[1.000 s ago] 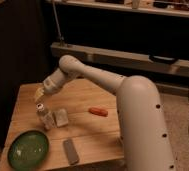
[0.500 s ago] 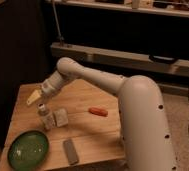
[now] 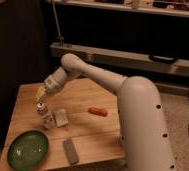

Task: Knock the bottle over

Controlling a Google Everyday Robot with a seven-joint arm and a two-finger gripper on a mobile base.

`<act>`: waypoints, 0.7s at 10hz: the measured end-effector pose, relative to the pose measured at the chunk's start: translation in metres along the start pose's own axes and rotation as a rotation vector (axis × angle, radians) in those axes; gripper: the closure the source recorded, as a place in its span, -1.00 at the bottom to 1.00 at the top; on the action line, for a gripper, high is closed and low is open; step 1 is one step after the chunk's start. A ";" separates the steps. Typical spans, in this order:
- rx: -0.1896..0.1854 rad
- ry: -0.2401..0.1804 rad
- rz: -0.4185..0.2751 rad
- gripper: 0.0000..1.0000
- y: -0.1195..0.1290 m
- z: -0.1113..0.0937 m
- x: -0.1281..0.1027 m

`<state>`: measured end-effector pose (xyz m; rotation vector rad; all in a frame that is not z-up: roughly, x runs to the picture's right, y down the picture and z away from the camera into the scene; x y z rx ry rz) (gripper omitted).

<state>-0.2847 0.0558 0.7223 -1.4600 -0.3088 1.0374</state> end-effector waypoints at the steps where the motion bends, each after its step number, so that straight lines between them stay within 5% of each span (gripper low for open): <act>1: 0.002 0.005 -0.001 1.00 0.005 0.010 0.006; 7: 0.003 0.022 0.001 1.00 -0.004 -0.001 0.012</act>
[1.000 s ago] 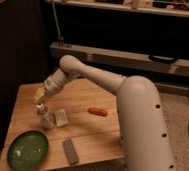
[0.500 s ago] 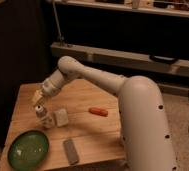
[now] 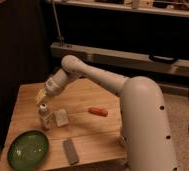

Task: Knock the bottle over

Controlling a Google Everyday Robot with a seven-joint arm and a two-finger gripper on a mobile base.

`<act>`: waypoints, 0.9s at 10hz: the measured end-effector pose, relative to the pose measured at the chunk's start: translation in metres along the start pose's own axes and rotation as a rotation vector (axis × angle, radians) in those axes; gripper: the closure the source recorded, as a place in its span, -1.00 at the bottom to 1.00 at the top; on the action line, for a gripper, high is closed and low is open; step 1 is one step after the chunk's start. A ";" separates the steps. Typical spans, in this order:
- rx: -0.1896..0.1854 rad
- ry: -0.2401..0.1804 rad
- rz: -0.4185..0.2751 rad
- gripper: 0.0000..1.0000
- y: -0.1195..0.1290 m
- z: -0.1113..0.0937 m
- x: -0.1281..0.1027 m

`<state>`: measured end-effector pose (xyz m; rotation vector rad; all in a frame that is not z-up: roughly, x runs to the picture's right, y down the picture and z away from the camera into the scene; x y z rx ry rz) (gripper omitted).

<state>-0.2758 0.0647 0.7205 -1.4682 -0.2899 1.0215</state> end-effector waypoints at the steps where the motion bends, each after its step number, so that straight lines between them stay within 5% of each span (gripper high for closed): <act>1: 0.000 0.004 -0.001 1.00 0.004 0.007 0.001; 9: -0.007 0.037 0.007 1.00 0.004 0.008 0.008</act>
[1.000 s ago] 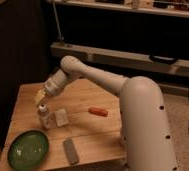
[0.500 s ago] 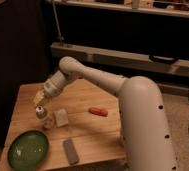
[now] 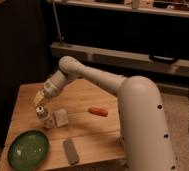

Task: Knock the bottle over

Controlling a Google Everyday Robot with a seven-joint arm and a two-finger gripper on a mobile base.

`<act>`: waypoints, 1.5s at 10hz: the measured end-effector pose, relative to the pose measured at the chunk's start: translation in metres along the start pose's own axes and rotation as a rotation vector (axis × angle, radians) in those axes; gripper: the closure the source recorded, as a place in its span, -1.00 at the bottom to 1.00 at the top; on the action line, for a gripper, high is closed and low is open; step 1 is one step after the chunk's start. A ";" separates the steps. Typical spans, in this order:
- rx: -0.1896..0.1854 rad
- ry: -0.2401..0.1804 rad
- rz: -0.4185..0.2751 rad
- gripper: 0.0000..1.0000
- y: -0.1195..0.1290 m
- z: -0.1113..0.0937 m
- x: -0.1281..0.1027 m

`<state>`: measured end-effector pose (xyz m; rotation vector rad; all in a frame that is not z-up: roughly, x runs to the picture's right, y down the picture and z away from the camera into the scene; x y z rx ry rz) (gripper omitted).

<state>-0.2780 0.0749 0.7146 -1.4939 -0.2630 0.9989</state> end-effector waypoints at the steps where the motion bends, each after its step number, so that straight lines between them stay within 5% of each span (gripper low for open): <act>1: 0.002 0.002 0.003 1.00 -0.002 -0.003 0.003; 15: -0.003 0.042 0.002 1.00 -0.002 -0.004 0.010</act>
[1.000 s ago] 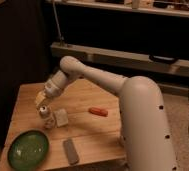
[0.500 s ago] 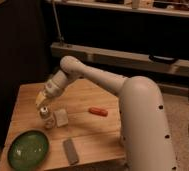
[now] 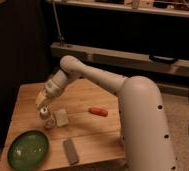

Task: Knock the bottle over

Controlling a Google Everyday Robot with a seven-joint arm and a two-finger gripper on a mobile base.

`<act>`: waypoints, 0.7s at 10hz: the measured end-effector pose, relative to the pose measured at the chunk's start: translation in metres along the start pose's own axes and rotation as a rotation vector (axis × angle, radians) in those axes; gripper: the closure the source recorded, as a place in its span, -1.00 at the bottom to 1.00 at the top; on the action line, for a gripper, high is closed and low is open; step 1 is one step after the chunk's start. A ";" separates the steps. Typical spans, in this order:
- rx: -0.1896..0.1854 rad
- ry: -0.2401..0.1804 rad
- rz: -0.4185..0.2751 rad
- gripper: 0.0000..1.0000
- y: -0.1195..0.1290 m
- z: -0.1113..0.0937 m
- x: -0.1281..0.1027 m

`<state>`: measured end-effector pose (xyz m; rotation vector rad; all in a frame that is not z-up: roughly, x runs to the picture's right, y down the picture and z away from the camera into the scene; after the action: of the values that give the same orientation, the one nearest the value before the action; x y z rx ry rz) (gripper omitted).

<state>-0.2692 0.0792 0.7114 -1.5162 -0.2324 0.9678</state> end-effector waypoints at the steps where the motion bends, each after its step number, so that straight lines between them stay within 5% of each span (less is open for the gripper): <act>1: -0.001 0.003 0.002 1.00 0.000 0.001 0.000; 7: -0.003 0.025 0.003 1.00 0.001 0.002 0.002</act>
<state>-0.2699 0.0819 0.7102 -1.5308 -0.2143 0.9510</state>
